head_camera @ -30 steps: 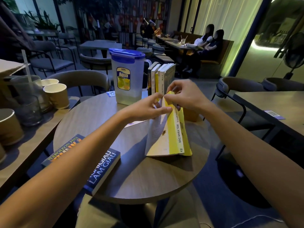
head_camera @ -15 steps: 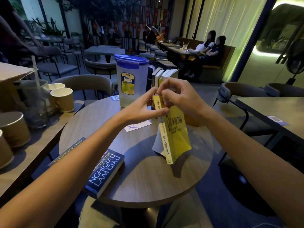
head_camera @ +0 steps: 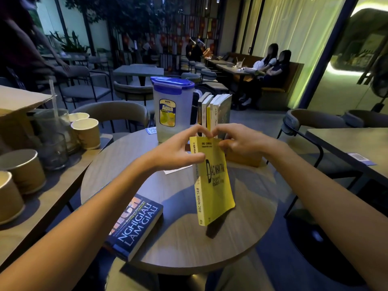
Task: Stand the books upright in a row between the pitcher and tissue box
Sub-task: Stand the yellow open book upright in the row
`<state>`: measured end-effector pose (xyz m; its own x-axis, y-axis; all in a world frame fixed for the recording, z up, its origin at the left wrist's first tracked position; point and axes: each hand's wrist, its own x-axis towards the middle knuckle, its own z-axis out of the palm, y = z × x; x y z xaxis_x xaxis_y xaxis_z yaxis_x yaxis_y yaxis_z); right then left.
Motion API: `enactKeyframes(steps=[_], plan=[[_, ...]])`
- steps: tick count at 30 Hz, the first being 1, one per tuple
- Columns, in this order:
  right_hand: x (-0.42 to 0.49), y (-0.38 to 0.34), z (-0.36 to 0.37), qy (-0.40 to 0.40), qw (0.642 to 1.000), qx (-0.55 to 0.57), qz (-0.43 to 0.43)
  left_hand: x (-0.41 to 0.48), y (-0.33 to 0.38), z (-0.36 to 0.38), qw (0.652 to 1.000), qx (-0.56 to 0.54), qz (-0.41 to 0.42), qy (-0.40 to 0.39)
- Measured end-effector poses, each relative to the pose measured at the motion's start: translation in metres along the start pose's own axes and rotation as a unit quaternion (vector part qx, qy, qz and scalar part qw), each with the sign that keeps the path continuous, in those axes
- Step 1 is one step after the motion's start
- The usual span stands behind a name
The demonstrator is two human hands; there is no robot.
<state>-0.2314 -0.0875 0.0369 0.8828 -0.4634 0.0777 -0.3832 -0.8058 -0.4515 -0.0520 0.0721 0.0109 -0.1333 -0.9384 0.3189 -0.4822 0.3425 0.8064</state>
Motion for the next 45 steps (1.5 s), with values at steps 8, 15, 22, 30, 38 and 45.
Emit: enactKeyframes(steps=[8, 15, 22, 30, 38, 45], plan=[[-0.001, -0.007, -0.031, 0.095, 0.994, 0.017, -0.050, 0.009, 0.024, -0.009, 0.995, 0.073, 0.051, 0.033], [0.000, 0.003, -0.034, 0.108, 0.993, -0.012, -0.048, 0.024, 0.004, 0.008, 0.990, 0.137, 0.028, 0.033], [0.012, 0.007, -0.071, 0.197, 0.977, -0.001, -0.084, 0.062, 0.016, 0.007, 0.957, 0.222, 0.145, 0.114], [0.039, 0.022, -0.094, 0.228, 0.970, -0.012, -0.087, 0.106, 0.013, 0.005, 0.918, 0.323, 0.166, 0.160], [0.054, 0.051, -0.086, 0.223, 0.973, -0.034, -0.045, 0.129, -0.014, 0.018, 0.878, 0.424, 0.160, 0.155], [0.079, 0.070, -0.075, 0.204, 0.978, -0.038, 0.006, 0.139, -0.032, 0.022, 0.863, 0.461, 0.135, 0.155]])
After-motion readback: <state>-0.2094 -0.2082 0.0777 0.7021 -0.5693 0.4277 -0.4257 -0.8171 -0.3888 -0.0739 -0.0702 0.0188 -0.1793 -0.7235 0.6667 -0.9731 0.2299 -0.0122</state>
